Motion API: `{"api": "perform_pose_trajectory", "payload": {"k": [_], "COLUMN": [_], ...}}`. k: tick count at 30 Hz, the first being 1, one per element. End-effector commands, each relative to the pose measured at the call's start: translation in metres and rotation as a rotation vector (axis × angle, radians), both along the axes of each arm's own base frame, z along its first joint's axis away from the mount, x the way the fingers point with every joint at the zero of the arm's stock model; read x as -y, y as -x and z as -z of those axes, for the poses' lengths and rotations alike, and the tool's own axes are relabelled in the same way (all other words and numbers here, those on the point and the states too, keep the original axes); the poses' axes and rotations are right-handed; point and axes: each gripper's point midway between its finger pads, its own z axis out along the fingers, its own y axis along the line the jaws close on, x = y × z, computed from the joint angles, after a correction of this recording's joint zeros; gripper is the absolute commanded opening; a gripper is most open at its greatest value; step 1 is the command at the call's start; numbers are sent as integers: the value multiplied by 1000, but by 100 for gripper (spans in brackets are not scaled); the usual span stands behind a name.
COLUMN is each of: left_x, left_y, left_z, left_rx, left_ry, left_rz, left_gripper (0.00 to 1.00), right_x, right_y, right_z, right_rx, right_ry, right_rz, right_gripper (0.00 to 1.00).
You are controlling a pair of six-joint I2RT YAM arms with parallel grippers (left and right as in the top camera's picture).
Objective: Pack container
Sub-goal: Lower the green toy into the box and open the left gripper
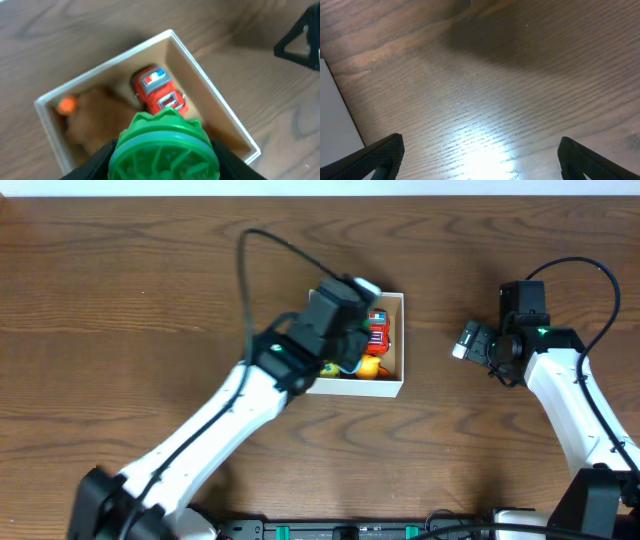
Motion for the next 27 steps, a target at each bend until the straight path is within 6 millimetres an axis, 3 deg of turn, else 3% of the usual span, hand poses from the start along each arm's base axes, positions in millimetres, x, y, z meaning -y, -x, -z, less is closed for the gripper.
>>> {"api": "perform_pose_trajectory", "payload": {"k": [1,3,4,5,7,8,9,14,18,23,27], "left_x": [9,12,13,15,16,16,16,7,-14,-69,-130], "left_y": [-9,-14,-16,-17,-19,-19,-19,-21,-23,-30,-32], "left_z": [21,32,37,41,45,45,44,33,18,0,-7], "left_rx": [10,3,-1,-4,-7,-7,-6,5,-3,-67,-113], "left_ry": [-47,-53,-55,-58,-60,-60,-60,-46,-36,10,2], "left_rz": [39,37,37,37,37,37,37,16,-38,-231,-385], "left_gripper": [38,39,46,59,73,90,98,98,98,98,98], "right_x": [2,2,2,2,2,2,2,2,2,2,1], "right_y": [-2,-2,-2,-1,-1,-1,-1,-1,-2,-3,-8], "right_z": [-1,-1,-1,-1,-1,-1,-1,-1,-1,-1,-3], "right_rx": [1,-1,-1,-2,-3,-3,-3,-3,-1,2,15], "right_ry": [-2,-2,-2,-2,-2,-2,-2,-2,1,21,45], "right_rz": [11,11,11,11,11,11,11,11,5,-52,-117], "right_gripper": [99,99,99,99,99,99,99,99,99,99,96]}}
